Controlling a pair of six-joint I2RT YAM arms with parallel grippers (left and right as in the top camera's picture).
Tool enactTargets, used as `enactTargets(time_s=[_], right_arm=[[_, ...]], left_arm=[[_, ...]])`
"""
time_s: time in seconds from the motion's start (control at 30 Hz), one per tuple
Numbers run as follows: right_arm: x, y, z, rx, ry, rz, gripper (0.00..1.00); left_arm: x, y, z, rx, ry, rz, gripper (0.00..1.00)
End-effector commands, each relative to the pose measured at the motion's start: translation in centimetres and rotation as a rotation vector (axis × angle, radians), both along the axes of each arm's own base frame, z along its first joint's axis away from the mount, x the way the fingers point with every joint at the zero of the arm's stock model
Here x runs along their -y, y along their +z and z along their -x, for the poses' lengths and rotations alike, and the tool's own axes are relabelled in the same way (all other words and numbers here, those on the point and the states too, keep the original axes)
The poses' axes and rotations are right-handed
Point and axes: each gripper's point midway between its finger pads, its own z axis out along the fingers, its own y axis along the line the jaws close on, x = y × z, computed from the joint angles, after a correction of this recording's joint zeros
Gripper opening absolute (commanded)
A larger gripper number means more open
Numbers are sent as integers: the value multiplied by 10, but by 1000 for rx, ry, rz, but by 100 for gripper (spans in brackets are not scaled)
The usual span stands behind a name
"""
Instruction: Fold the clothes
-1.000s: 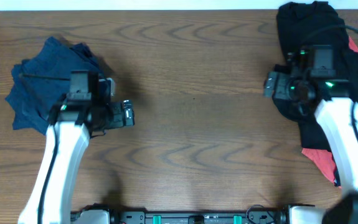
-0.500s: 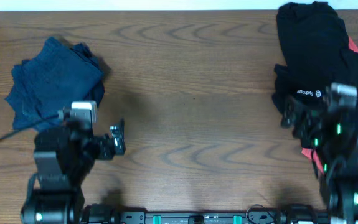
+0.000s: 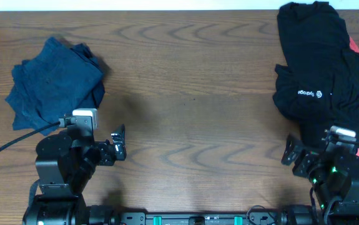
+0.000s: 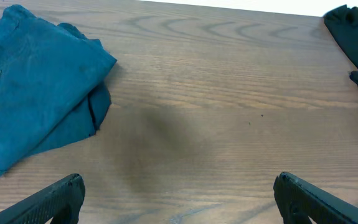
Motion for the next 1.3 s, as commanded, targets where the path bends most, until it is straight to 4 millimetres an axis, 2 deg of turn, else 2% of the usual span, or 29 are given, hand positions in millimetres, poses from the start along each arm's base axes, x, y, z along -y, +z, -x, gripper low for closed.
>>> enactTargets(time_s=[0.0, 0.17, 0.33, 0.47, 0.63, 0.97, 1.17, 1.27], right_arm=[[2, -15, 10, -70, -17, 0, 99], [2, -36, 31, -191, -17, 0, 99], [2, -35, 31, -182, -18, -1, 99], [1, -28, 31, -112, -12, -9, 99], [-5, -20, 14, 56, 73, 51, 99], [-20, -25, -41, 441, 161, 68, 99], [-27, -33, -57, 624, 189, 76, 99], [-25, -38, -58, 618, 193, 144, 99]], left_arm=[[-2, -2, 0, -1, -1, -23, 98], [-2, -2, 0, -1, -1, -23, 98], [-2, -2, 0, -1, -1, -23, 98], [-2, -2, 0, -1, -1, -23, 98], [-2, -2, 0, -1, -1, -23, 98], [-2, -2, 0, -1, -1, -23, 98], [-2, -2, 0, -1, -1, -23, 98], [-2, -2, 0, -1, -1, -23, 98]])
